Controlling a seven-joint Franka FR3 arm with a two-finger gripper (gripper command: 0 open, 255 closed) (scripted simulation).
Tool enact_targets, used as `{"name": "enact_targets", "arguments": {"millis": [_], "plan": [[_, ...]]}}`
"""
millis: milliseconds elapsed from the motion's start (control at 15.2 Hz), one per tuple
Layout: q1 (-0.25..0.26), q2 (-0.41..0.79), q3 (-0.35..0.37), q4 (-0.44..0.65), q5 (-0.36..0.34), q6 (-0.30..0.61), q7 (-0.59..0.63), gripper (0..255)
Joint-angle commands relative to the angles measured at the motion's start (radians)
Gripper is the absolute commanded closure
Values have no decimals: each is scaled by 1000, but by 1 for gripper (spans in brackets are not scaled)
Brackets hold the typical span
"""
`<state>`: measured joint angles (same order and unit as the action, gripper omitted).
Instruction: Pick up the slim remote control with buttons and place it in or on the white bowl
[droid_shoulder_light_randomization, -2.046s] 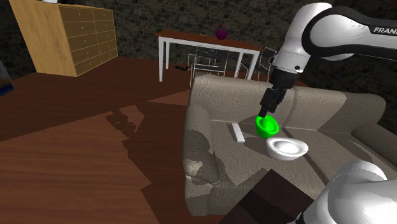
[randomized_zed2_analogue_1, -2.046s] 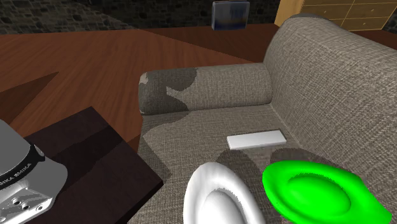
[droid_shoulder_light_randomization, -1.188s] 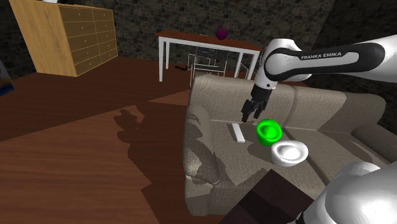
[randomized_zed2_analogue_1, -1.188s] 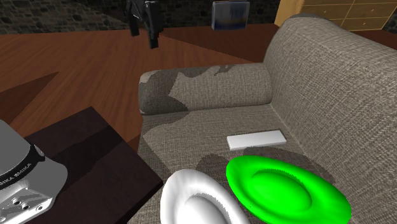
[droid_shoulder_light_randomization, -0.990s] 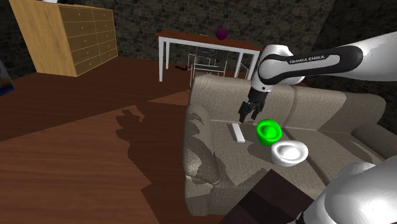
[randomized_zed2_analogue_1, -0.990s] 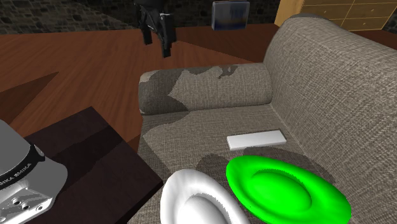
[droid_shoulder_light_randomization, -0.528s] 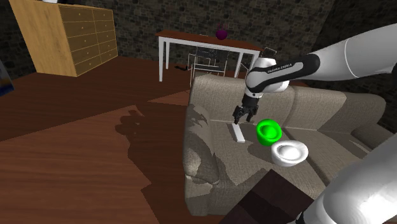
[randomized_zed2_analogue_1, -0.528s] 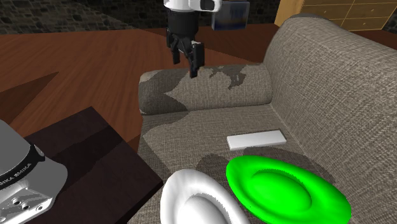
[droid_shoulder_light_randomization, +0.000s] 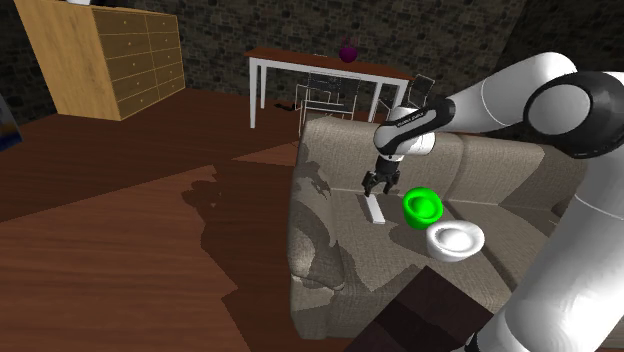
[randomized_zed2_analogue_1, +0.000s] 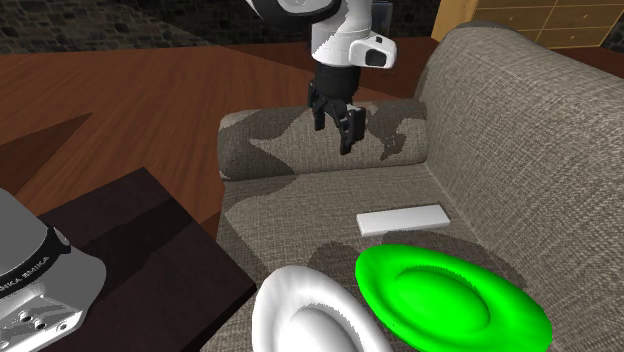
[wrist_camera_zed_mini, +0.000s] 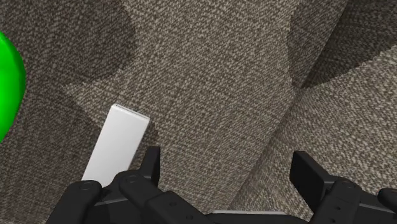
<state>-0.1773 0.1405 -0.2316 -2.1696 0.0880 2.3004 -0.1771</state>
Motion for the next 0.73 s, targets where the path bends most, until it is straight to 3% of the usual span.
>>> {"name": "enact_targets", "arguments": {"millis": [0,660], "plan": [[-11,69,-5,40,17,29,-2,0],[-110,422,-17,340,100,81,-23,0]]}}
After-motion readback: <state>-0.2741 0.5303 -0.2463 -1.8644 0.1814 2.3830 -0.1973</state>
